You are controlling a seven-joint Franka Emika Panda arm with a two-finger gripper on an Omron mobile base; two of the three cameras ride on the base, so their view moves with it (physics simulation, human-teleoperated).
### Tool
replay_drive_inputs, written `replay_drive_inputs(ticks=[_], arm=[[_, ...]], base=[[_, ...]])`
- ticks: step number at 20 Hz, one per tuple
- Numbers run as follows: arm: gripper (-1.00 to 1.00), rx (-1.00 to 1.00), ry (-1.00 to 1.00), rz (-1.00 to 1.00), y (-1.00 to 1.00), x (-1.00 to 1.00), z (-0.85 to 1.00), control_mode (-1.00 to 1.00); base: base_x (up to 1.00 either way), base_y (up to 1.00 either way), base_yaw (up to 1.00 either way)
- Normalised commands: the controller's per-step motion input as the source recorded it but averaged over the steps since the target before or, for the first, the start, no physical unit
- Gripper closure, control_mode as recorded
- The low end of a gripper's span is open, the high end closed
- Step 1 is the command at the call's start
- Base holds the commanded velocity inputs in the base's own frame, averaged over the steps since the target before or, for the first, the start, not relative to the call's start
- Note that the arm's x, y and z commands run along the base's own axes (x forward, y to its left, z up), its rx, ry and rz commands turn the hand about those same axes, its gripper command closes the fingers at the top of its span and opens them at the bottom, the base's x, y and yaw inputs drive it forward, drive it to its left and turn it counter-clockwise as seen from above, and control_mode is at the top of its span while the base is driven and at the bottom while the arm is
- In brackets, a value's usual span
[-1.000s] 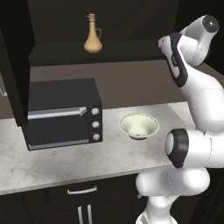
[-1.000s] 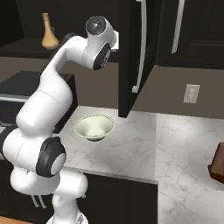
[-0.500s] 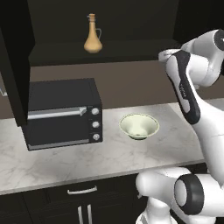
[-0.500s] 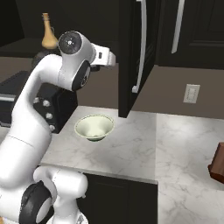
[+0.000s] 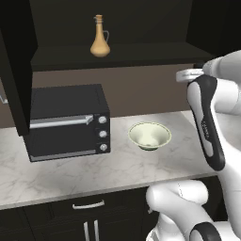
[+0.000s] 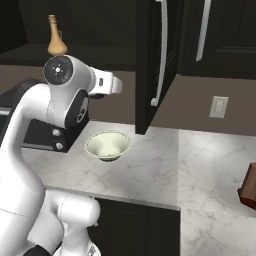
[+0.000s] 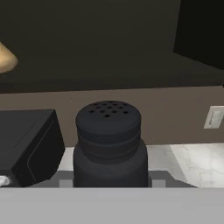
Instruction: Retrieve the bottle and the shaker from the cabinet and place them next to the mixing bowl on the counter. Then add garlic from the fridge to the mixing bowl.
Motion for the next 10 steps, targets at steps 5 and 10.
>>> replay_drive_inputs(ticks=[5,10], arm=[[1.00,-0.02,0.13,-0.02,-0.02,0.01,-0.62,-1.00],[1.00,-0.01,0.10,-0.02,-0.05,0.10,-0.82,-1.00]], base=[[0.00,0.00,0.00],[0.00,0.00,0.00]])
